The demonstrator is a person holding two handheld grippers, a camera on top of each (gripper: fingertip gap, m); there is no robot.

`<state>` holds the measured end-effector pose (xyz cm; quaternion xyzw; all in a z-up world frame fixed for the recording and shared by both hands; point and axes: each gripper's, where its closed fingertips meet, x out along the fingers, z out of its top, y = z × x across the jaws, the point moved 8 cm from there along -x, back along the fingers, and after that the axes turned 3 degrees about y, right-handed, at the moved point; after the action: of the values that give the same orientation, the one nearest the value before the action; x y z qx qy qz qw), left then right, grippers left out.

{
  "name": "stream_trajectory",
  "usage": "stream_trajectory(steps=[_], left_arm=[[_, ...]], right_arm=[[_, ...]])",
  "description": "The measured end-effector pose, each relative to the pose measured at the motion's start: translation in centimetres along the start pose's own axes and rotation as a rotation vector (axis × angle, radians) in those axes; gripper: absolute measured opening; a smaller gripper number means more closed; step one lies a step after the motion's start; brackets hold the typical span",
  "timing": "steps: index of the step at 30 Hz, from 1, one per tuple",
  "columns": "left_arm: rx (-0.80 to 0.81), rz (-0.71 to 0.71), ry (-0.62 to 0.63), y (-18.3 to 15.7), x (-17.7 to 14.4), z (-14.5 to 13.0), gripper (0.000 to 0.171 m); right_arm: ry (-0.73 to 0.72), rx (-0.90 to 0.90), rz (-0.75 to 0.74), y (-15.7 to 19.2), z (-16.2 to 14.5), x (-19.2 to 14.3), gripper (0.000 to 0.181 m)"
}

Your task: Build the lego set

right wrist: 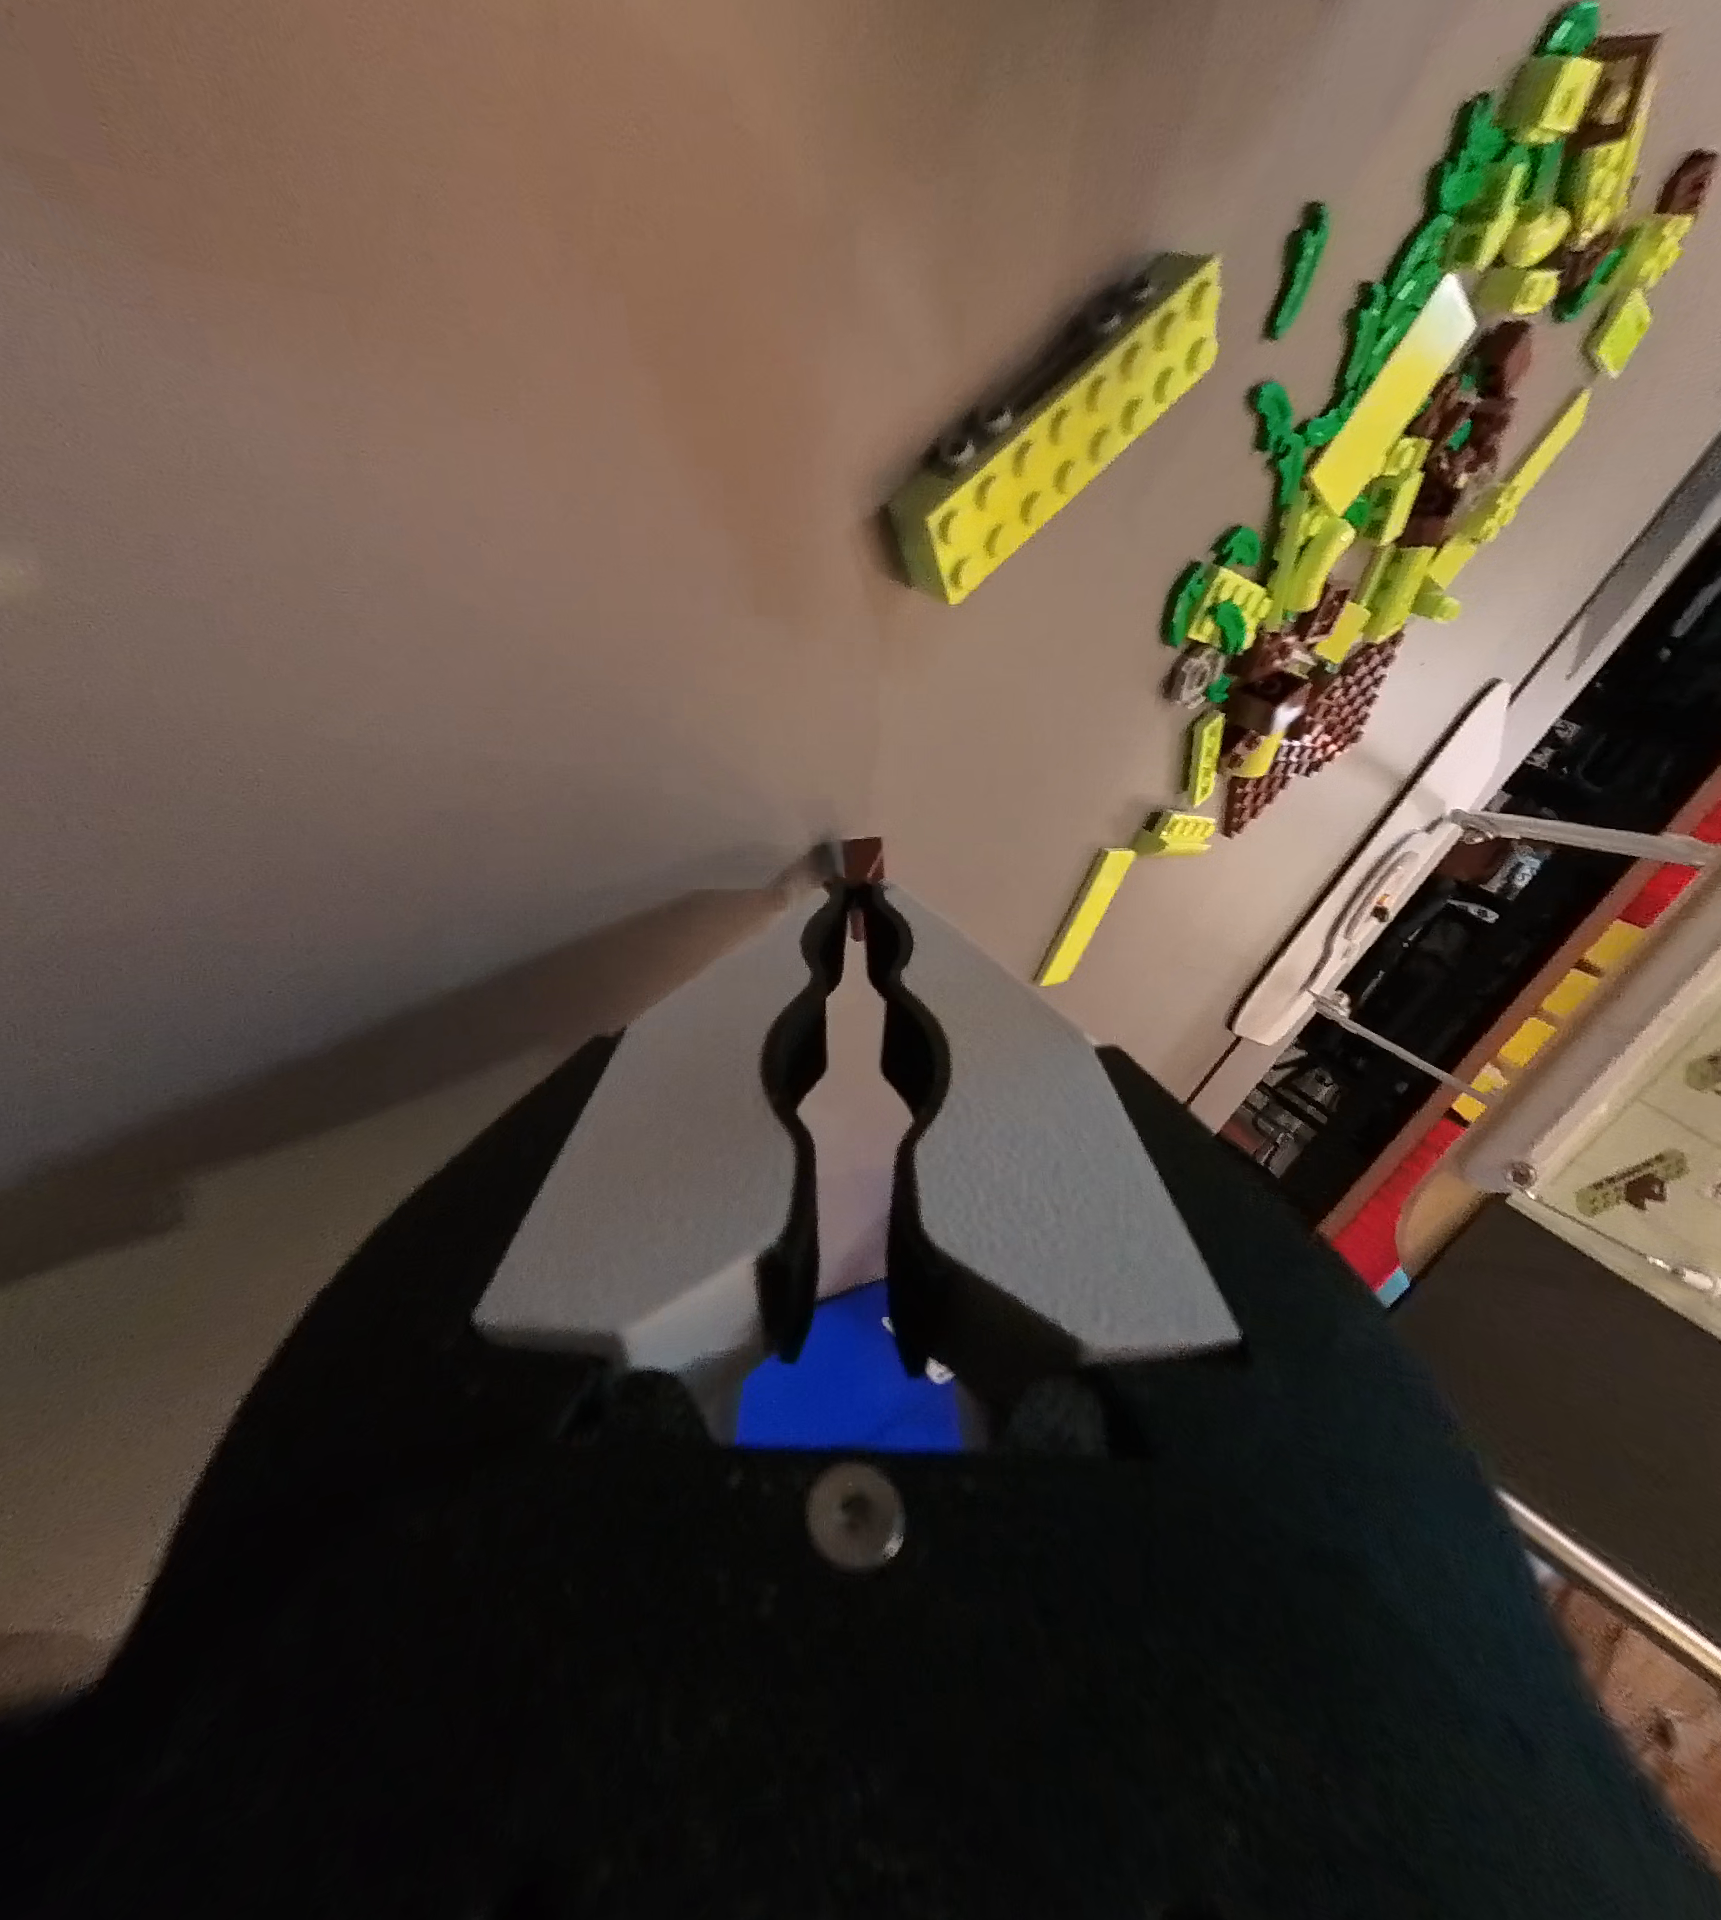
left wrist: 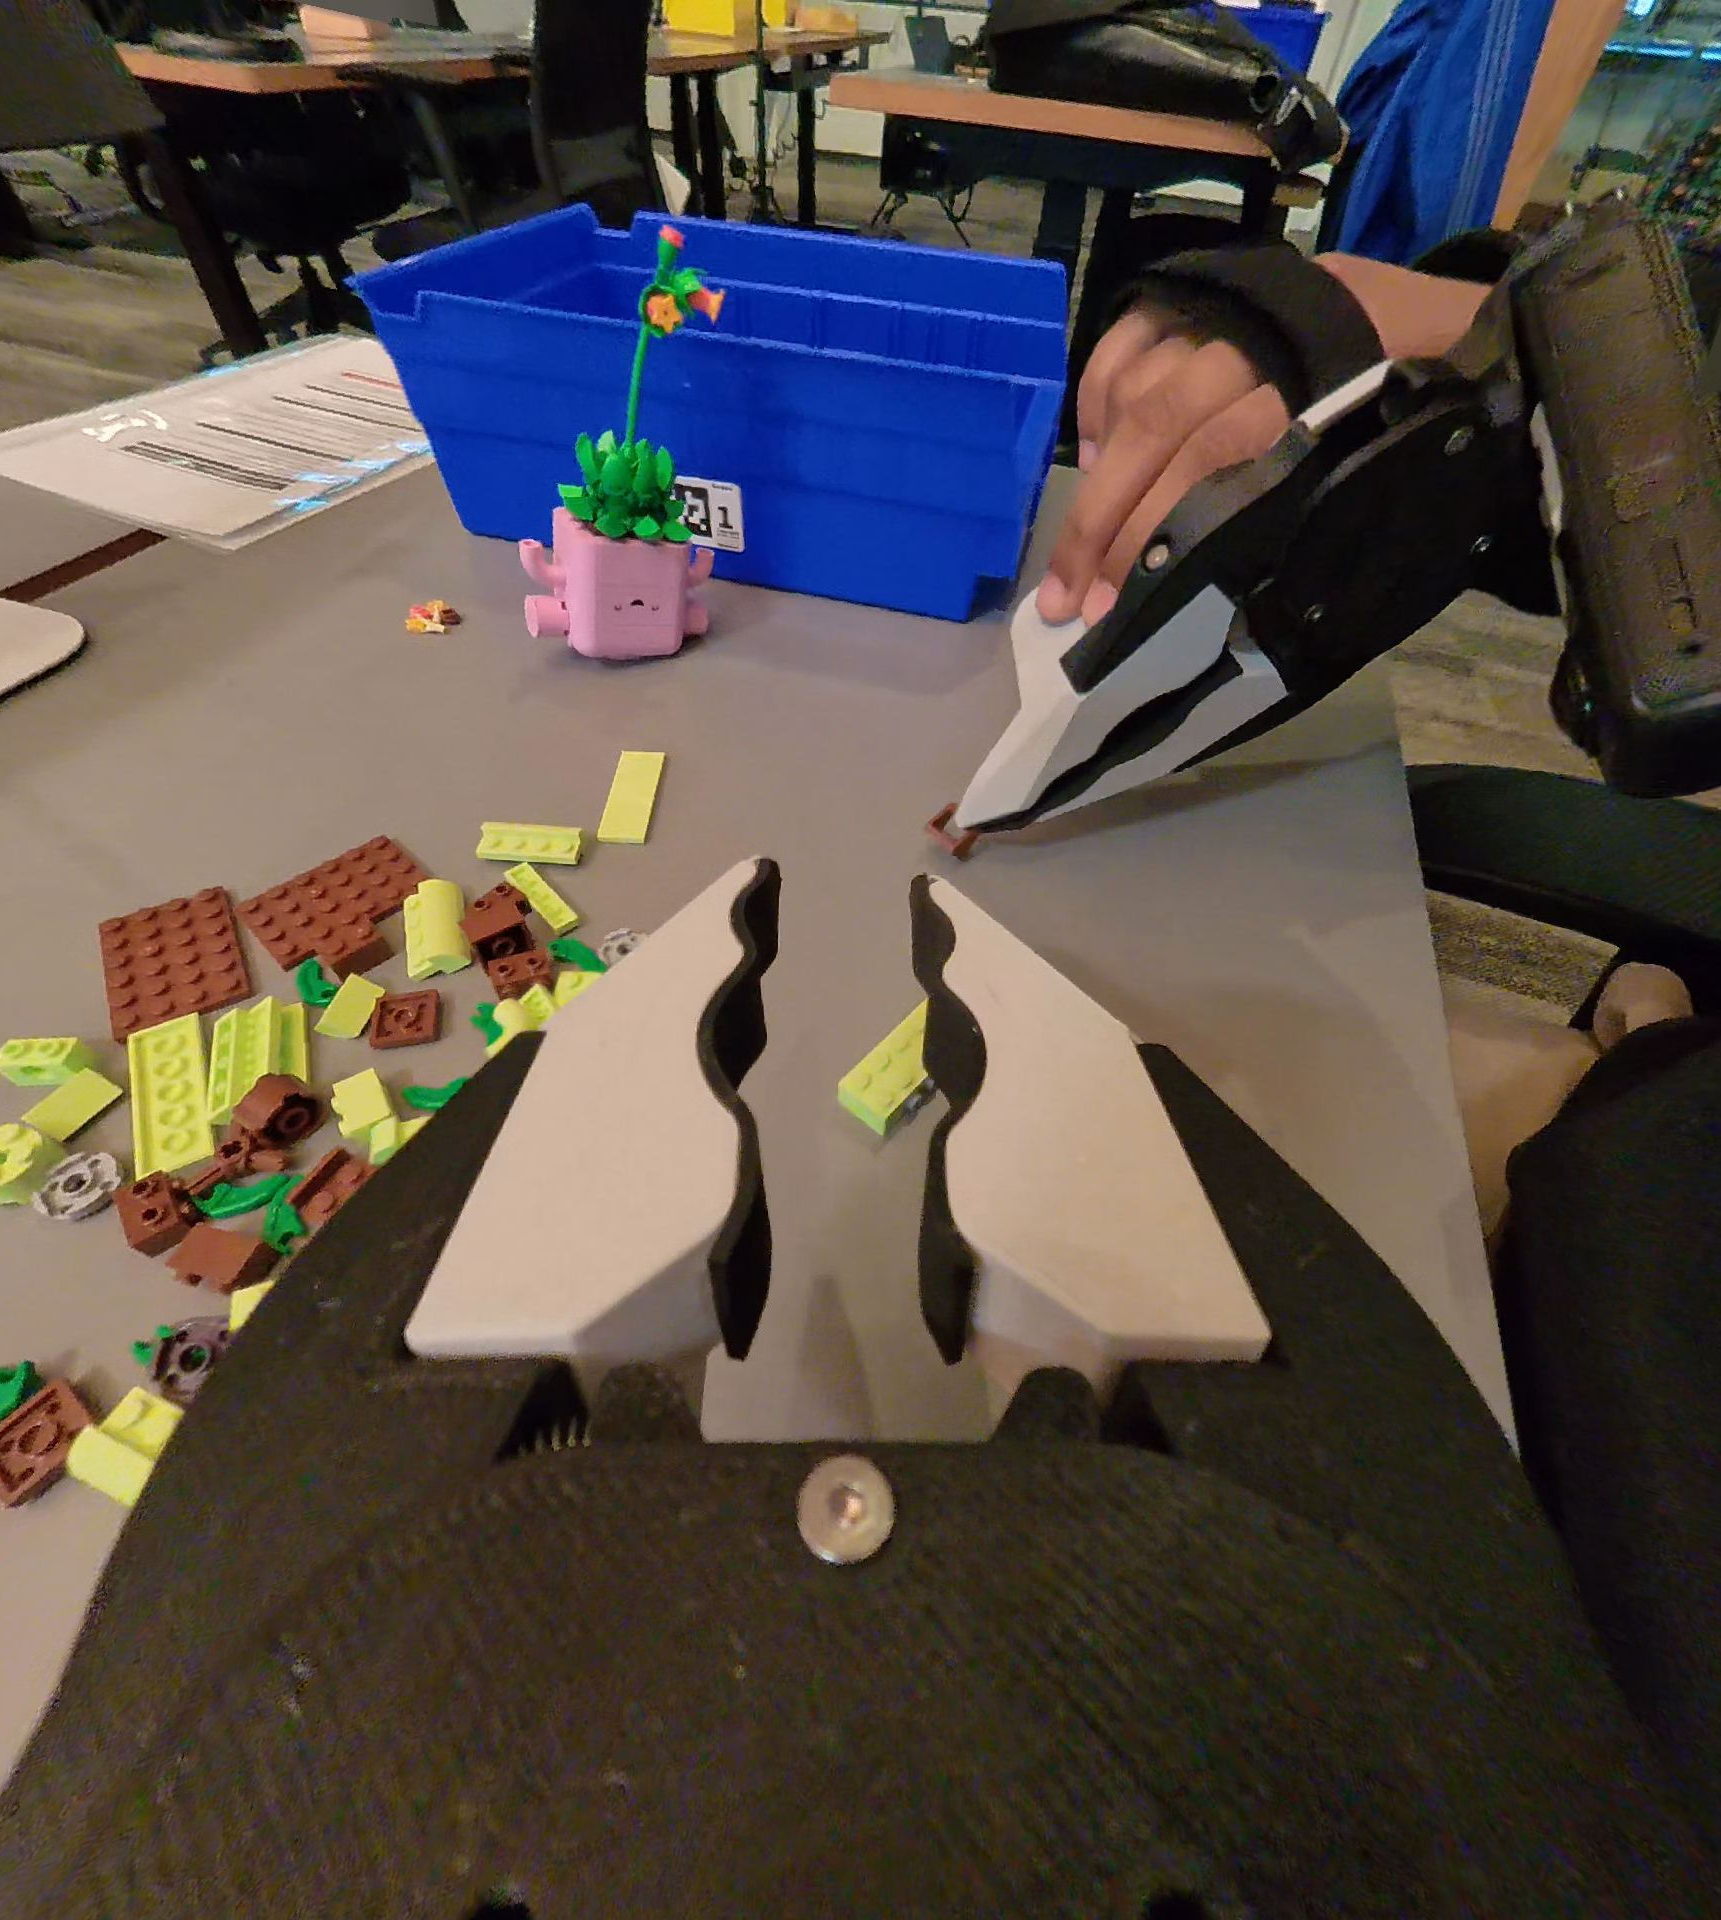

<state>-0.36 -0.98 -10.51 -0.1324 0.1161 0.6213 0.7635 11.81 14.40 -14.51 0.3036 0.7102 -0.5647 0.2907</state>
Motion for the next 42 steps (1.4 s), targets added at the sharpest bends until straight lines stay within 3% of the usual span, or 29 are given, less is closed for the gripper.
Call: stream_trajectory(steps=[8,10,13,15,19,22,25,28,42], left_arm=[[-0.042,0.001,-0.03,0.9,-0.7,-0.1,0.021],[-0.051,-0.001,-0.031,1.0,-0.7,-0.2,0.021],[-0.053,0.0,-0.032,1.1,-0.7,-0.3,0.02],[-0.053,-0.002,-0.032,1.1,-0.7,-0.3,0.02],[-0.052,0.001,-0.022,1.1,-0.5,-0.6,0.02],[-0.056,-0.008,-0.013,1.1,-0.2,-0.8,0.02],[-0.053,-0.024,0.001,0.9,0.2,-1.1,0.021],[-0.029,-0.028,0.025,0.7,0.7,-1.4,0.022],[0.011,-0.008,0.102,0.4,1.9,-1.6,0.022]], right_arm=[[0.0,-0.011,0.02,0.1,0.2,0.1,0.001],[-0.002,0.003,0.013,0.1,0.1,-0.1,0.008],[0.003,0.058,-0.01,0.0,-0.5,-0.4,0.018],[-0.003,0.141,-0.044,-0.2,-1.2,-0.8,0.014],[-0.141,0.501,-0.139,-0.5,-1.9,-2.4,0.008],[-0.306,0.915,-0.155,-0.1,-2.1,-3.1,0.019],[-0.404,1.291,-0.077,0.8,-2.6,-2.6,0.038],[-0.53,1.472,-0.016,1.6,-2.4,-1.8,0.042],[-0.563,1.53,0.013,1.5,-3.0,-1.5,0.021]])
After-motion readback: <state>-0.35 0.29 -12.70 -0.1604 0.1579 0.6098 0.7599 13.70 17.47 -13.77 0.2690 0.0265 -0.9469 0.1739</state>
